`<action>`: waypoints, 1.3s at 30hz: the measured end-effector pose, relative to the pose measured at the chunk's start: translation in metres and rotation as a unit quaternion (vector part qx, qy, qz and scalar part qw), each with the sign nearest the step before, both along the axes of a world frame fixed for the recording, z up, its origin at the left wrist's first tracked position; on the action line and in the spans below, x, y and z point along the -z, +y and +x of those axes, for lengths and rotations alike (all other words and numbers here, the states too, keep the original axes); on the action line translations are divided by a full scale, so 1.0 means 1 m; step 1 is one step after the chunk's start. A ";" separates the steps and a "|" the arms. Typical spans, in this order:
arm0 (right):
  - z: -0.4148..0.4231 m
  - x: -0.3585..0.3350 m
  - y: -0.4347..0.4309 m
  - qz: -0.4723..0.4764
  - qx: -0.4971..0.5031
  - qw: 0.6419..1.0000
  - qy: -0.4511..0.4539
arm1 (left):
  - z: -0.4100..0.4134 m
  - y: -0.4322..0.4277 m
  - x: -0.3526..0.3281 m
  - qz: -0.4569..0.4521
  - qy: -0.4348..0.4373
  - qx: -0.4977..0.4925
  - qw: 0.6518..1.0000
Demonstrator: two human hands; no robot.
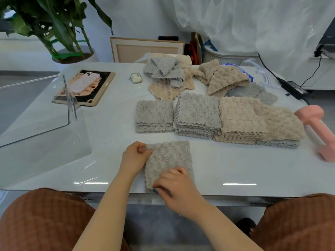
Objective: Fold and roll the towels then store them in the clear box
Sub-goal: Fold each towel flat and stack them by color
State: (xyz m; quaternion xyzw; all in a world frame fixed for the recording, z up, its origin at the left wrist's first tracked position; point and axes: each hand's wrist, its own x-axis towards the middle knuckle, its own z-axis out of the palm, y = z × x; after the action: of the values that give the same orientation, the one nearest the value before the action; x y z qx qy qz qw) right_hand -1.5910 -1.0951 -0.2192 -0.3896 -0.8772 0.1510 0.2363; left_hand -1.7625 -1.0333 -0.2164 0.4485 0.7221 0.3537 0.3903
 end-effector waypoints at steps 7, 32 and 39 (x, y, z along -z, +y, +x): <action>0.030 -0.006 0.024 -0.141 0.317 0.927 0.140 | 0.014 -0.024 -0.010 -0.076 0.197 0.032 0.977; -0.051 -0.037 0.214 -0.146 0.243 0.947 -0.148 | -0.011 0.147 -0.010 0.058 0.109 -0.063 0.990; -0.059 -0.033 0.215 -0.176 0.245 0.934 -0.191 | -0.016 0.148 0.006 0.046 0.242 -0.003 0.969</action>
State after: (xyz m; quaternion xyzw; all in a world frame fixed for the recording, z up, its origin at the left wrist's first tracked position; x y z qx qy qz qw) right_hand -1.6501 -0.8804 -0.1862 -0.6491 -0.7426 0.1635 0.0216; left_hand -1.7790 -0.8852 -0.2227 0.5363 0.7791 0.2688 0.1820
